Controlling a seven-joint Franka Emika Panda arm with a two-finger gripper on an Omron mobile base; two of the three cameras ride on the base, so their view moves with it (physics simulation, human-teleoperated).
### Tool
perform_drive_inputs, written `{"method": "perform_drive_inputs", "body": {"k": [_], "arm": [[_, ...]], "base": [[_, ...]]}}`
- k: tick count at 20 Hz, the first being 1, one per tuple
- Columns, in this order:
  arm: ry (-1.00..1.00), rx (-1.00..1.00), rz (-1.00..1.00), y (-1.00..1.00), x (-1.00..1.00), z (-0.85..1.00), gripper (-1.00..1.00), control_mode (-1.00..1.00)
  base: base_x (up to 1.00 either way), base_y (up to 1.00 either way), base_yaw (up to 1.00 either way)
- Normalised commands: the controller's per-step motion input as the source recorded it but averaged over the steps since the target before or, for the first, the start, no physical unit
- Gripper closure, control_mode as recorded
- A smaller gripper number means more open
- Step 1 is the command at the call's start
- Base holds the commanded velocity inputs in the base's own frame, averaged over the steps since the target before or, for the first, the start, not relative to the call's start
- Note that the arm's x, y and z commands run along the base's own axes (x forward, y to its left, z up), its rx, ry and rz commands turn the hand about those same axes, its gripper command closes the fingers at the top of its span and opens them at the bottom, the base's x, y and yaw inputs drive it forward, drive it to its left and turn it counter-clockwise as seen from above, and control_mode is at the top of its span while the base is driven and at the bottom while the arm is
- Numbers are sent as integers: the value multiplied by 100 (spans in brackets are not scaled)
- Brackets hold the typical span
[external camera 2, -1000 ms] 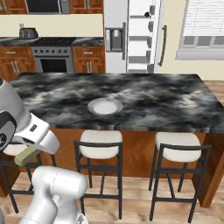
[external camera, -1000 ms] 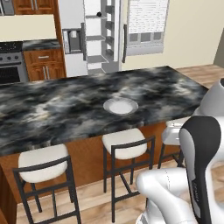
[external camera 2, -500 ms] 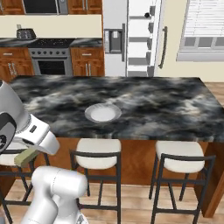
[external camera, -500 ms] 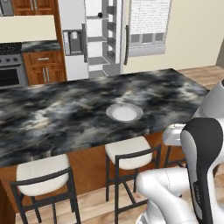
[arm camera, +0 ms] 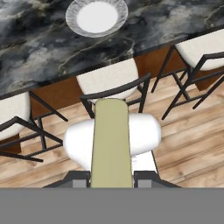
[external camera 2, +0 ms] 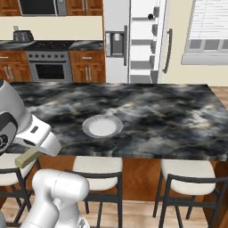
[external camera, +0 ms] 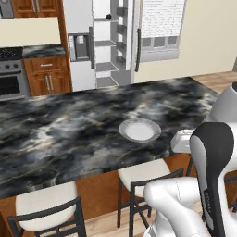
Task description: Retrieve the butter from the fridge and place it on a plate on the dining table. Then retrieve the butter knife by the fridge and place it near the plate.
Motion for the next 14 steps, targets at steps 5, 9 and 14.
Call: {"method": "perform_drive_inputs", "body": {"k": [5,9,14], "arm": [[0,0,0,0,0,0,100,100],[0,0,0,0,0,0,100,100],[0,0,0,0,0,0,100,100]], "base": [[47,0,0],[33,0,0],[25,0,0]]}}
